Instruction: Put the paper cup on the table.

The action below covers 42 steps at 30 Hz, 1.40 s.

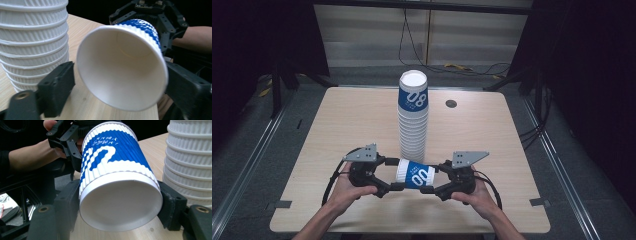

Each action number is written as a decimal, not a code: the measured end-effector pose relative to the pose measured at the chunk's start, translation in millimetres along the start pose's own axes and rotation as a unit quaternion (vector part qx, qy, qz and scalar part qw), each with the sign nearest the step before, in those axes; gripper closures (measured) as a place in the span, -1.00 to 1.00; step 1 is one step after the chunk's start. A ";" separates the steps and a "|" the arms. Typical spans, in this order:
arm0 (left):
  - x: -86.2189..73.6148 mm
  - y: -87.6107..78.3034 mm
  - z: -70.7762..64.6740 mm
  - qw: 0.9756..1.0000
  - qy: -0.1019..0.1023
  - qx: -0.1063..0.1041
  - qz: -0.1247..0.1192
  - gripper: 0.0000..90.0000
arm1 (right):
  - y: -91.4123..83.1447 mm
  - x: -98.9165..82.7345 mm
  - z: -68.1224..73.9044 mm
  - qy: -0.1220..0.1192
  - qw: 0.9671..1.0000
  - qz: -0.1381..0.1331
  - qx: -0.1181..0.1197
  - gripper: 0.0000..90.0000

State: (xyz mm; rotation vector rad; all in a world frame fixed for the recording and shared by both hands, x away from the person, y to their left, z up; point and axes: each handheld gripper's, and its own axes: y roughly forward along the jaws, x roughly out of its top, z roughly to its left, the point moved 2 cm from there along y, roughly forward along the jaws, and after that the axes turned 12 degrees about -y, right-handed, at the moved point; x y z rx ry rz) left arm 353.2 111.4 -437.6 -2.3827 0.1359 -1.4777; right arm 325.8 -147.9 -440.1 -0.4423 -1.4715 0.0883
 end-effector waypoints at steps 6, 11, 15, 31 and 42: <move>0.4 5.1 -0.6 1.000 0.000 0.004 0.002 -0.97 | 1.1 1.8 1.4 -0.002 1.000 -0.006 0.004 -0.35; 0.2 9.7 -4.2 1.000 0.003 -0.011 0.008 -0.88 | 2.5 2.4 2.4 -0.005 1.000 -0.010 0.010 -0.35; 0.8 10.3 -5.3 1.000 0.012 -0.020 0.006 -0.76 | 2.4 2.7 2.6 -0.006 1.000 -0.009 0.010 -0.35; -1.7 16.0 -6.0 0.999 0.014 -0.044 0.021 -0.73 | 6.6 1.6 5.9 -0.014 1.000 0.009 0.025 -0.35; -1.6 12.3 -6.6 0.998 0.023 -0.051 0.032 -0.67 | 8.4 0.7 5.7 -0.007 0.999 0.019 0.039 -0.36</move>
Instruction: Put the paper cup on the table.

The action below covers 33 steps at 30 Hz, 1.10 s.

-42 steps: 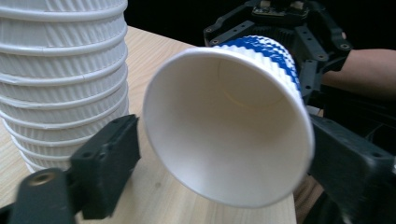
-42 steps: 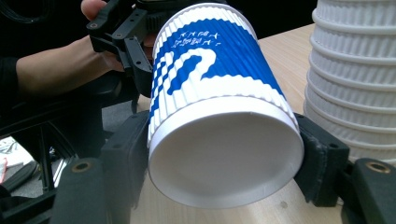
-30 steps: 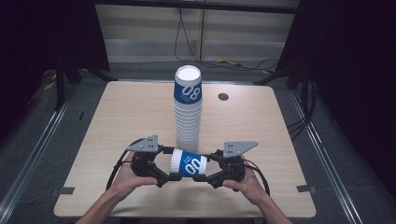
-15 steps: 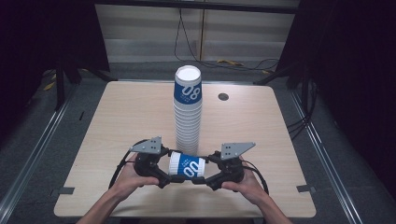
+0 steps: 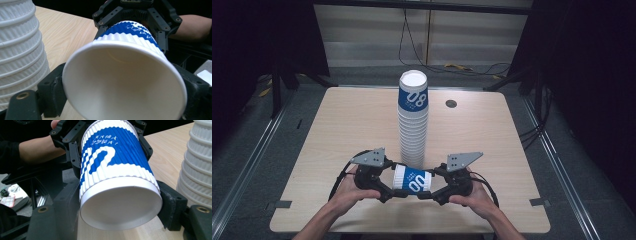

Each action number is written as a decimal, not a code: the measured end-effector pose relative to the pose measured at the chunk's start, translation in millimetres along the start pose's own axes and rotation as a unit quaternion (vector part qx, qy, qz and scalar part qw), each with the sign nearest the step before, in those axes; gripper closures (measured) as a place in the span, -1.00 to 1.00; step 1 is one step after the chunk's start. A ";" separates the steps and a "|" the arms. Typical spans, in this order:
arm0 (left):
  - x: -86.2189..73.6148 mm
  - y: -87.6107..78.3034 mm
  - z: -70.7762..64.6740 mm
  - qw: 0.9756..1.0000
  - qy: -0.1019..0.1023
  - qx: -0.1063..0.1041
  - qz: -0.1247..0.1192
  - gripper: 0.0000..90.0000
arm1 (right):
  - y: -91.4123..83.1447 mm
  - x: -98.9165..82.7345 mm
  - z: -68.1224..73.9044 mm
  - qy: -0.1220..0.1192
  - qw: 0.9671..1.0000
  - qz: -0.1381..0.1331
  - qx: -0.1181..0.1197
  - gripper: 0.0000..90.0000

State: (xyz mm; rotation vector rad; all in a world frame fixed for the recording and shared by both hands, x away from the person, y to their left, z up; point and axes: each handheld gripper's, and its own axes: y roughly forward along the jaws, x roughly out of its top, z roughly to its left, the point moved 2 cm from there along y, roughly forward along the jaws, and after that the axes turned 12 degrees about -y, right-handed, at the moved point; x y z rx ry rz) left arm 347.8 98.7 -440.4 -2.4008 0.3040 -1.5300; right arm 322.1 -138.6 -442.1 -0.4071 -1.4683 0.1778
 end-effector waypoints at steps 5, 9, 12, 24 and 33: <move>-0.1 -0.4 -2.1 1.000 0.002 -0.002 0.010 -0.61 | 1.4 -1.4 -0.5 0.011 1.000 0.015 0.002 -0.43; 0.2 -1.0 -2.5 1.000 -0.001 -0.003 0.010 -0.61 | 1.6 -1.2 0.3 0.010 1.000 0.016 0.001 -0.43; 1.3 -1.3 -2.7 1.000 -0.001 -0.002 0.013 -0.60 | 1.3 -0.8 0.0 0.009 1.000 0.016 0.001 -0.43; 4.3 -3.6 -3.6 1.000 -0.010 0.004 0.017 -0.60 | 0.3 -2.1 -0.2 0.015 0.999 0.031 -0.015 -0.58; 5.0 -12.9 0.6 0.999 -0.028 0.030 0.024 -0.60 | -1.2 -3.8 -1.6 0.022 0.999 0.035 -0.025 -0.63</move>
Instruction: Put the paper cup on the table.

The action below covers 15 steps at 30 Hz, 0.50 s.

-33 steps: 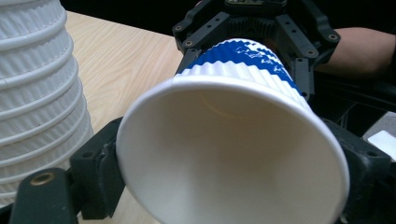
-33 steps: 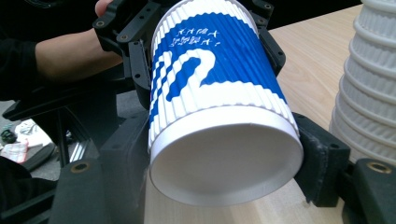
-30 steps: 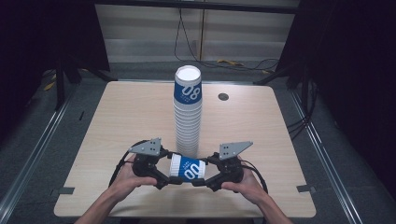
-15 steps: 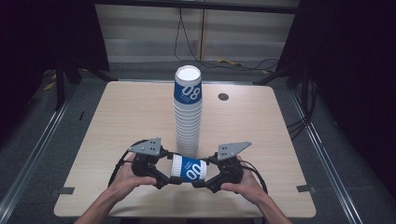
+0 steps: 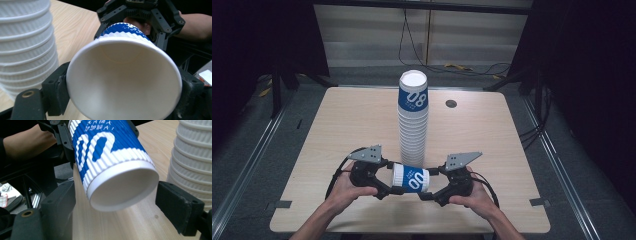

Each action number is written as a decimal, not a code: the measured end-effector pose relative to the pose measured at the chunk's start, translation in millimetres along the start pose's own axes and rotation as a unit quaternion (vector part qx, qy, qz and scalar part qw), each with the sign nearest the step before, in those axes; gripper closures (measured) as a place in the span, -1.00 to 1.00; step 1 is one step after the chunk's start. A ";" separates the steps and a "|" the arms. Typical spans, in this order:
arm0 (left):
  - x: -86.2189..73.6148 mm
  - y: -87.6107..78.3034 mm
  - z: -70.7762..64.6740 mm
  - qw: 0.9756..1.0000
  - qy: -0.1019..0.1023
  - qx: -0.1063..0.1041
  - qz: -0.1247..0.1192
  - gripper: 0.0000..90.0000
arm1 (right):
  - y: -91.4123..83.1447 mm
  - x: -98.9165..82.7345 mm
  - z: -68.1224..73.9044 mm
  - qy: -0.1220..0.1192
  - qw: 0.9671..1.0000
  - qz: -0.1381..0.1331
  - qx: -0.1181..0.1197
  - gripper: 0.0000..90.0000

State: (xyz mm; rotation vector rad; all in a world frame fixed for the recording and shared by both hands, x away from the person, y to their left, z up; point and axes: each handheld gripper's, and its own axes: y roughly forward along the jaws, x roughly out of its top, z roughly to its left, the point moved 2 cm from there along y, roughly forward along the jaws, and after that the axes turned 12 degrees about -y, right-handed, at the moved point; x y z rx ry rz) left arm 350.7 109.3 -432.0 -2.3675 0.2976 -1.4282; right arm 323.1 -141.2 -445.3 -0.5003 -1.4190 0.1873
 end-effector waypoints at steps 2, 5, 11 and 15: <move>-0.4 -1.1 0.4 1.000 -0.001 0.004 0.003 -0.60 | -0.4 -0.3 -0.4 0.000 1.000 0.001 -0.001 -0.63; -2.7 -1.9 -2.2 1.000 0.005 0.018 0.019 -0.61 | -2.2 -1.2 -1.6 0.002 1.000 0.003 -0.008 -0.63; -4.9 -5.0 -0.7 0.998 0.002 0.045 0.035 -0.61 | -7.2 -3.6 -4.1 0.007 1.000 0.007 -0.025 -0.64; -4.8 -7.9 0.9 0.998 -0.004 0.056 0.035 -0.61 | -10.7 -3.4 -5.1 0.008 0.999 0.004 -0.035 -0.64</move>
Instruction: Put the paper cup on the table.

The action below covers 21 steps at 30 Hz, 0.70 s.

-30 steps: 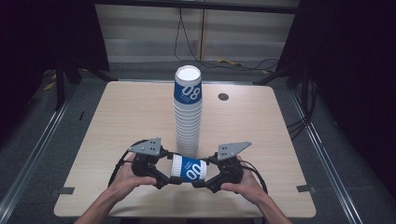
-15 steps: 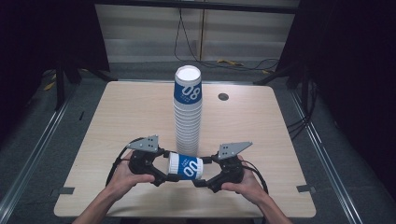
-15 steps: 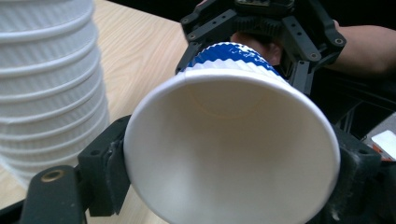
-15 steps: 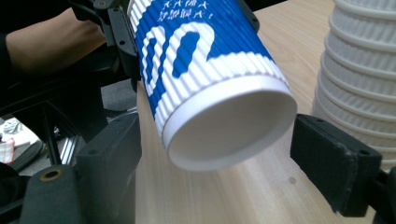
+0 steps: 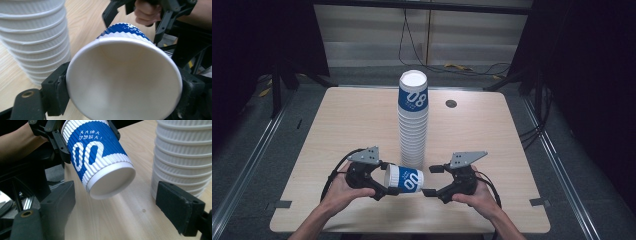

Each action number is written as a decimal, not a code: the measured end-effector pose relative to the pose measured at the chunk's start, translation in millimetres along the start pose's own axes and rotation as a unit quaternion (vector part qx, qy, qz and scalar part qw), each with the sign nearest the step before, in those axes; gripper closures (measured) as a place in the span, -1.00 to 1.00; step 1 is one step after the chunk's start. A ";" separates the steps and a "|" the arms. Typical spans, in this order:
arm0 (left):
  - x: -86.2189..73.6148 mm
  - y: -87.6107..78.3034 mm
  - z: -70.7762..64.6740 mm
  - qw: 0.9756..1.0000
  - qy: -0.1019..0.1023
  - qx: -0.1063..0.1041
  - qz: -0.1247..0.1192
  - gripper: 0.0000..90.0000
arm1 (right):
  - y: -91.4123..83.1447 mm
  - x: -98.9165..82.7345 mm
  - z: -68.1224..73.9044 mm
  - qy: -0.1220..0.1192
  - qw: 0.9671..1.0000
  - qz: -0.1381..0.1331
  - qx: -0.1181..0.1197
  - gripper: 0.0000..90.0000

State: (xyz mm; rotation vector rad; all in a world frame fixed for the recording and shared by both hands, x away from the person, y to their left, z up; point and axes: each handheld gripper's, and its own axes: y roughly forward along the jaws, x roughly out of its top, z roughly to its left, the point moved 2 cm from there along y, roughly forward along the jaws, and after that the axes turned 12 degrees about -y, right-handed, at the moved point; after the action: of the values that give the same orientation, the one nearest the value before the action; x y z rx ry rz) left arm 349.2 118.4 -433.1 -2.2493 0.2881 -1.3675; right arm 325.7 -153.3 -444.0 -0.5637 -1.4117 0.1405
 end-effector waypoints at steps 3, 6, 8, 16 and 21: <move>0.0 -1.7 3.3 1.000 -0.013 0.009 0.004 -0.61 | -4.0 -0.4 -0.9 0.002 1.000 -0.001 -0.008 -0.64; -2.6 -3.7 3.9 1.000 -0.020 0.013 0.017 -0.61 | -8.8 -1.9 -1.6 0.003 1.000 -0.001 -0.015 -0.64; -5.2 -6.3 5.2 0.999 -0.024 0.022 0.025 -0.61 | -12.4 -4.1 -2.0 0.006 1.000 0.001 -0.020 -0.64; -7.6 -19.2 13.9 0.997 -0.043 0.052 0.044 -0.61 | -25.6 -15.1 -4.7 0.022 0.999 0.007 -0.038 -0.64; -6.4 -28.0 18.9 0.995 -0.054 0.063 0.050 -0.61 | -29.9 -19.2 -7.1 0.030 0.998 0.009 -0.048 -0.64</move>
State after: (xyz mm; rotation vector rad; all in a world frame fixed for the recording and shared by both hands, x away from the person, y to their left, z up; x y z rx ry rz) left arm 360.8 150.7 -430.9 -2.1648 0.2663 -1.1754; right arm 322.1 -189.1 -448.0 -0.6541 -1.3614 0.0699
